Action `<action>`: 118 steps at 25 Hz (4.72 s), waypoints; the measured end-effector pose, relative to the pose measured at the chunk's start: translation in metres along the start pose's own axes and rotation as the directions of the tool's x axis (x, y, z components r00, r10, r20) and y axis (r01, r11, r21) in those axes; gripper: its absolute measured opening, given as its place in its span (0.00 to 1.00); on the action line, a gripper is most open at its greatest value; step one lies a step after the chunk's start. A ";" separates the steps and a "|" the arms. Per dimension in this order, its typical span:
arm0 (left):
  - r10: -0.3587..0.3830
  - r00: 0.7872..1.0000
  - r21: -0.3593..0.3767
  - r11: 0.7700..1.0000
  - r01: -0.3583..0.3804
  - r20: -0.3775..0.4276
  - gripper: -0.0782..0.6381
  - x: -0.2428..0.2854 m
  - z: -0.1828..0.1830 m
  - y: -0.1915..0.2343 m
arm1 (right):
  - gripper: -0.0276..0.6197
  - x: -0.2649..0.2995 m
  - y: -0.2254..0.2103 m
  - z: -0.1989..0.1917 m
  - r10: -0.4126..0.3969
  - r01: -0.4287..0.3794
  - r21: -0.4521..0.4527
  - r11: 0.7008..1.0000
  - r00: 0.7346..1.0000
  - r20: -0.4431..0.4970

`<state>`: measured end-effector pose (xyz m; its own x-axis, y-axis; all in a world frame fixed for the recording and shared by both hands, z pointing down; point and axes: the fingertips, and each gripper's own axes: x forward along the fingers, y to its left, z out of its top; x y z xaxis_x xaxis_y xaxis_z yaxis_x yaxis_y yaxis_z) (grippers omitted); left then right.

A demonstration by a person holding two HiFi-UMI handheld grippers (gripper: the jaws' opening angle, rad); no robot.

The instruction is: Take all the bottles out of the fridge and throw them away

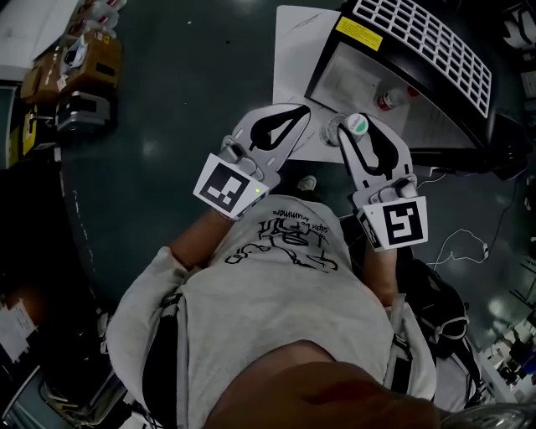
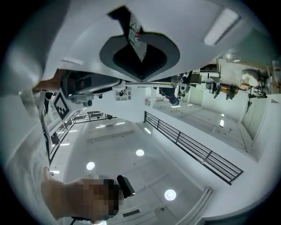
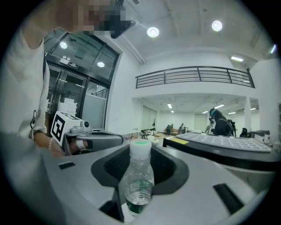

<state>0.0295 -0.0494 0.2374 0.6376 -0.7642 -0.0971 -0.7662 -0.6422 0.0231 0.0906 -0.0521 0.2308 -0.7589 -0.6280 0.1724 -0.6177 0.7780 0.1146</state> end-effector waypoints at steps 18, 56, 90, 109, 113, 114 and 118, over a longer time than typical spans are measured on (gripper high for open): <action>0.082 0.996 0.025 0.996 -0.082 0.018 0.12 -0.067 0.015 0.064 | 0.27 0.067 0.060 0.024 0.080 -0.080 -0.032 0.996 0.997 0.014; 0.217 0.976 -0.015 0.976 -0.217 -0.007 0.12 -0.189 0.007 0.152 | 0.27 0.166 0.173 0.037 0.215 -0.214 -0.065 0.975 0.977 0.013; 0.222 0.972 -0.062 0.972 -0.227 -0.080 0.12 -0.163 -0.023 0.149 | 0.27 0.174 0.157 0.008 0.266 -0.267 -0.056 0.962 0.964 -0.028; 0.221 0.961 -0.097 0.966 -0.239 -0.165 0.12 -0.178 -0.061 0.136 | 0.27 0.172 0.177 -0.039 0.281 -0.285 -0.032 0.958 0.955 -0.100; 0.220 0.959 -0.105 0.965 -0.241 -0.180 0.12 -0.183 -0.069 0.133 | 0.27 0.172 0.182 -0.048 0.286 -0.290 -0.023 0.957 0.952 -0.107; 0.220 0.958 -0.107 0.964 -0.242 -0.184 0.12 -0.184 -0.071 0.133 | 0.27 0.172 0.183 -0.051 0.288 -0.292 -0.023 0.956 0.951 -0.110; 0.221 0.955 -0.107 0.963 -0.246 -0.198 0.12 -0.185 -0.079 0.133 | 0.27 0.174 0.185 -0.060 0.292 -0.297 -0.022 0.955 0.949 -0.118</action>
<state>-0.1841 0.0020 0.3367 0.4551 -0.8837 0.1091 -0.8862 -0.4375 0.1526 -0.1434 -0.0157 0.3410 -0.8765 -0.3663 0.3124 -0.3601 0.9295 0.0794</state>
